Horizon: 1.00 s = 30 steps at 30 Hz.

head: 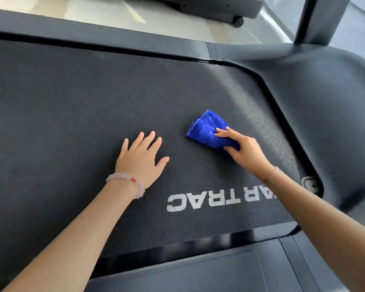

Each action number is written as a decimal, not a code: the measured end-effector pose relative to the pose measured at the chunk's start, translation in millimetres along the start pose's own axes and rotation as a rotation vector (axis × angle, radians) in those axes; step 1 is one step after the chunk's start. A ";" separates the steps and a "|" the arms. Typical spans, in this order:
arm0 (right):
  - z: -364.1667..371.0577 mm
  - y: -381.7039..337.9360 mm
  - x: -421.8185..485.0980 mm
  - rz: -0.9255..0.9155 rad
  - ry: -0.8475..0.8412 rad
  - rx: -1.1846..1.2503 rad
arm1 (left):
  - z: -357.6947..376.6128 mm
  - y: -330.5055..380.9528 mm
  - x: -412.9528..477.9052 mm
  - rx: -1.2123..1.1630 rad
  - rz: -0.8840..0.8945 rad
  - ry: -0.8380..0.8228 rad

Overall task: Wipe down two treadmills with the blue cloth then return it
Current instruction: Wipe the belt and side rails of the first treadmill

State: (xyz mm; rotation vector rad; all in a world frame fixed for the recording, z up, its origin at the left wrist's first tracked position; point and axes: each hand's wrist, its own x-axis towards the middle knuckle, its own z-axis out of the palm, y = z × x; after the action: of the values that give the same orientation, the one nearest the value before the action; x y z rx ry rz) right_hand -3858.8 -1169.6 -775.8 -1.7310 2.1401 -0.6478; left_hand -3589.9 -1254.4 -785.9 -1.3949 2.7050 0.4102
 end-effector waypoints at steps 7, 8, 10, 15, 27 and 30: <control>4.6 -15.6 -102.4 0.040 -0.012 0.045 | 10.5 35.6 -55.6 -0.032 0.129 0.037; 4.5 -16.5 -114.2 0.046 -0.015 0.057 | 11.7 39.0 -60.4 -0.035 0.149 0.033; 3.5 -18.1 -135.7 0.061 -0.017 0.065 | 15.4 44.0 -68.0 -0.045 0.178 0.033; -1.7 -14.3 -170.1 0.070 -0.022 0.073 | 20.4 50.4 -76.6 -0.013 0.207 0.025; -19.6 16.6 -109.3 0.095 0.039 -0.002 | 13.7 54.4 -59.8 -0.040 0.231 0.038; -28.1 27.6 -71.4 0.120 0.045 -0.048 | 11.5 53.9 -45.1 -0.007 0.232 0.012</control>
State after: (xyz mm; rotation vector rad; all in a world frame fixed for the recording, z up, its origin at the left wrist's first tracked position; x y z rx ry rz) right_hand -3880.4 -1091.2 -769.4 -1.6114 2.2868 -0.6131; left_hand -3607.8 -1185.9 -777.7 -1.0906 2.8872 0.4268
